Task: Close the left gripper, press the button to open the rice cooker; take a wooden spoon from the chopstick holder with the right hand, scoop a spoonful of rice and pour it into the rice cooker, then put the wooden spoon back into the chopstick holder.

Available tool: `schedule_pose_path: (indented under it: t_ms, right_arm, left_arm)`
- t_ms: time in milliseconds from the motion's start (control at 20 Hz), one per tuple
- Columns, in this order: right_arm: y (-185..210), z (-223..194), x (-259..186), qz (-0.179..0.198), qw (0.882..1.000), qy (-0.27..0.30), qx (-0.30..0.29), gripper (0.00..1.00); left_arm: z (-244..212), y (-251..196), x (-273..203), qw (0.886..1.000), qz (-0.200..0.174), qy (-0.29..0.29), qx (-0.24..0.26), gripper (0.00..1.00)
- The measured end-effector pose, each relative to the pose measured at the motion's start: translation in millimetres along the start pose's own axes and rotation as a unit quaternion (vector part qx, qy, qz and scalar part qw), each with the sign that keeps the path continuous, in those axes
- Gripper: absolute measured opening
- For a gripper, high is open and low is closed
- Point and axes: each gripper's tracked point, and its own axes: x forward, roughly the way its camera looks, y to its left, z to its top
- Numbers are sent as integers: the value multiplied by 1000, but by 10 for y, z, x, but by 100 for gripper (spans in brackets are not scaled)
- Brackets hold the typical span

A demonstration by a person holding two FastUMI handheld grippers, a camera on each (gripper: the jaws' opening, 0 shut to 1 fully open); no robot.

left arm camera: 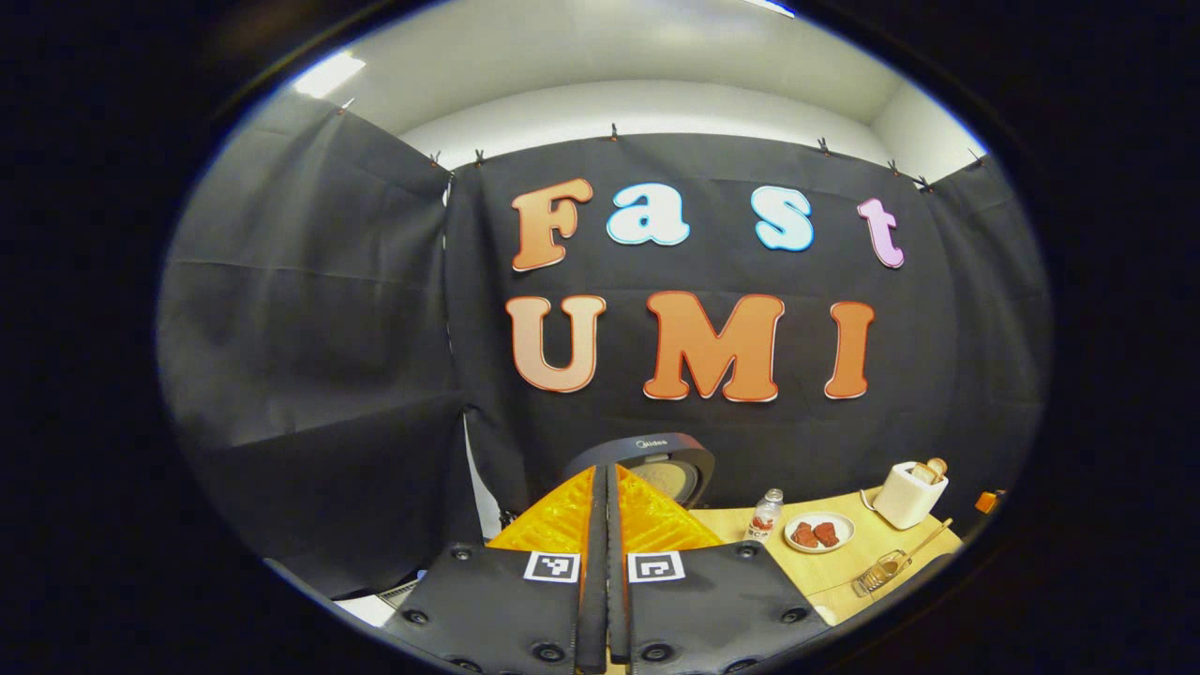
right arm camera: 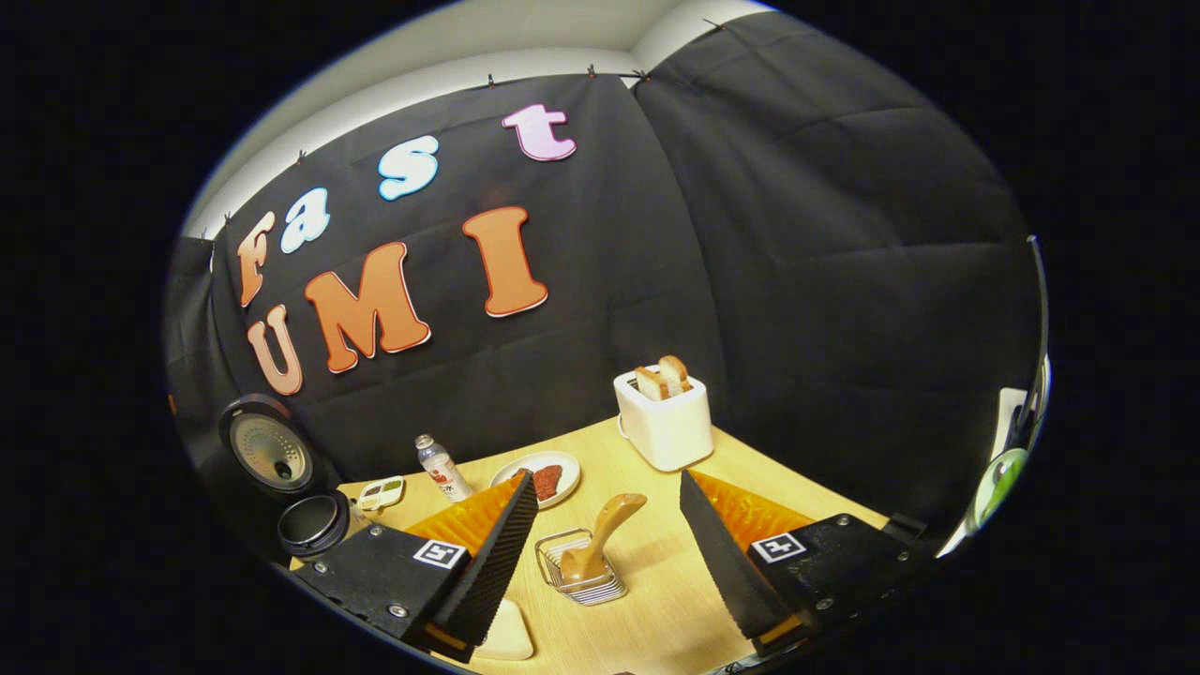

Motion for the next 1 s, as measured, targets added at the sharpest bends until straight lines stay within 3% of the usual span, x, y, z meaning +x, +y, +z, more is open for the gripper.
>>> schedule_pose_path:
  t_ms: [100,200,300,550,700,1000]
  right_arm:
    - [-19,-181,159,2,1000,19,14,95]
    - [-39,-322,269,6,999,32,32,95]
    - [-60,-457,398,7,998,46,44,95]
    - [-54,-720,695,11,995,72,74,93]
    - [-29,-797,830,17,992,76,100,91]
    - [-11,-876,911,30,984,73,157,69]
  left_arm:
    - [74,147,-53,1000,23,-11,6,17]
    - [130,210,-113,999,32,-15,4,18]
    - [204,286,-134,999,45,-24,3,47]
    - [285,462,-288,997,71,-32,26,87]
    - [236,450,-290,996,72,-35,28,92]
    - [163,514,-249,995,95,-21,35,92]
